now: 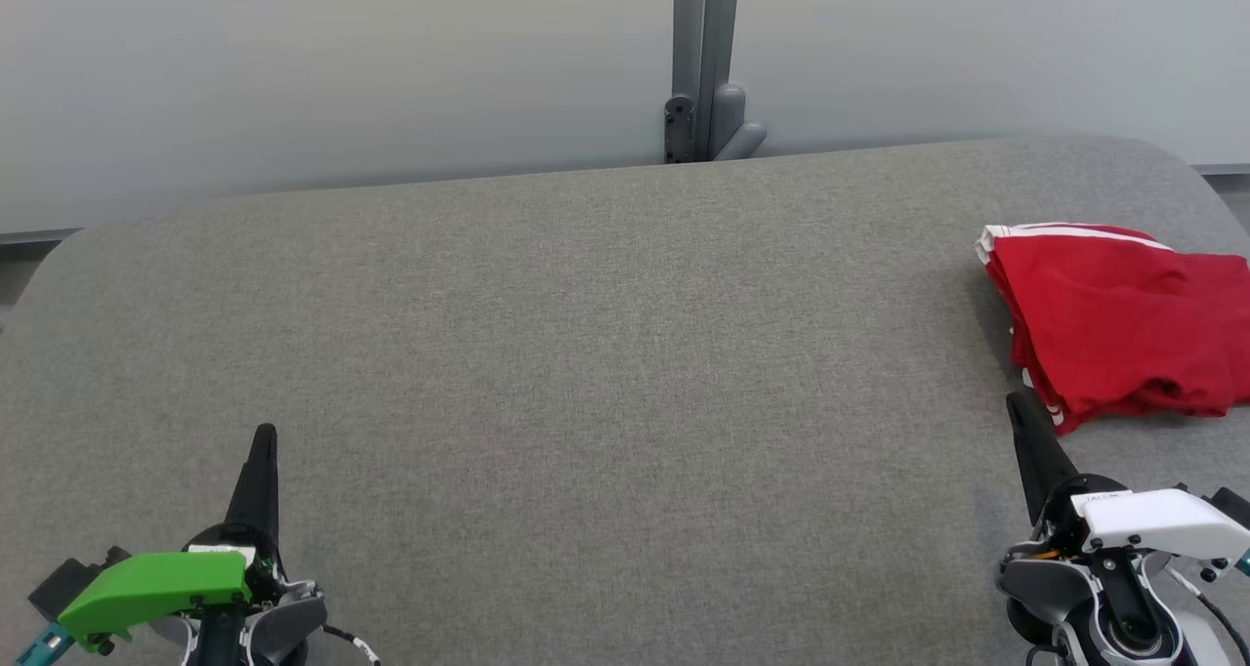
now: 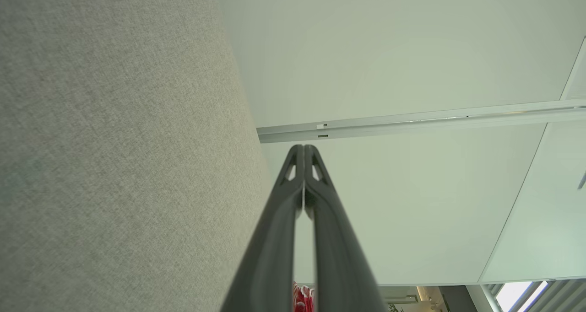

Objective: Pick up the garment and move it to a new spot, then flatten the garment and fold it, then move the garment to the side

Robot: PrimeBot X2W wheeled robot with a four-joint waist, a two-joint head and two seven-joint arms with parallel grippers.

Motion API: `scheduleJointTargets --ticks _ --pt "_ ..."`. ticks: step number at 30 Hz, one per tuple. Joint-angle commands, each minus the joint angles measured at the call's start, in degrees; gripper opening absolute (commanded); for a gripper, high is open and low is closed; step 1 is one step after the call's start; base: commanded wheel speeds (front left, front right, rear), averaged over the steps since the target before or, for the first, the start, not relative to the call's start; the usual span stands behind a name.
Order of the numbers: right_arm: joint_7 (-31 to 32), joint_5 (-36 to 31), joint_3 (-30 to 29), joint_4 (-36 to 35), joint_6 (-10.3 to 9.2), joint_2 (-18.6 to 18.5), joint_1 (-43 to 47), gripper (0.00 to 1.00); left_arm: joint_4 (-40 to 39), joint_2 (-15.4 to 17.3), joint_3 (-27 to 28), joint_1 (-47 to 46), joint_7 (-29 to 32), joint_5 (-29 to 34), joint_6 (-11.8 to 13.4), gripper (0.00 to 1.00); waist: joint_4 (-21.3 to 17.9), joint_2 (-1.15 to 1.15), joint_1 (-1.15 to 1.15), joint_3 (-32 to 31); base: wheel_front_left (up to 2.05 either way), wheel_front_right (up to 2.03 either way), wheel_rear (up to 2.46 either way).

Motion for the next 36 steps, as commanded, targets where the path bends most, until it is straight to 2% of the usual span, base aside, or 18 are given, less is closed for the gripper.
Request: scheduleJointTargets --ticks 1,11,36 --pt "0.32 1.23 -0.12 0.07 0.03 -0.32 -0.95 0.0 -0.3 0.37 0.31 -1.23 0.28 -1.2 -0.3 0.0 -0.03 0.0 0.0 0.03 0.0 0.0 0.0" --pt "1.24 5.29 -0.18 0.2 0.03 -0.33 -1.36 0.0 -0.4 0.39 0.62 -1.75 1.23 -4.92 -0.39 0.0 -0.28 0.0 0.0 0.27 0.0 0.0 0.0" --pt "1.27 5.26 -0.16 0.19 0.03 -0.33 -1.32 0.0 -0.38 0.4 0.6 -1.65 1.28 -4.76 -0.4 0.0 -0.29 0.0 0.0 0.28 0.0 0.0 0.0"
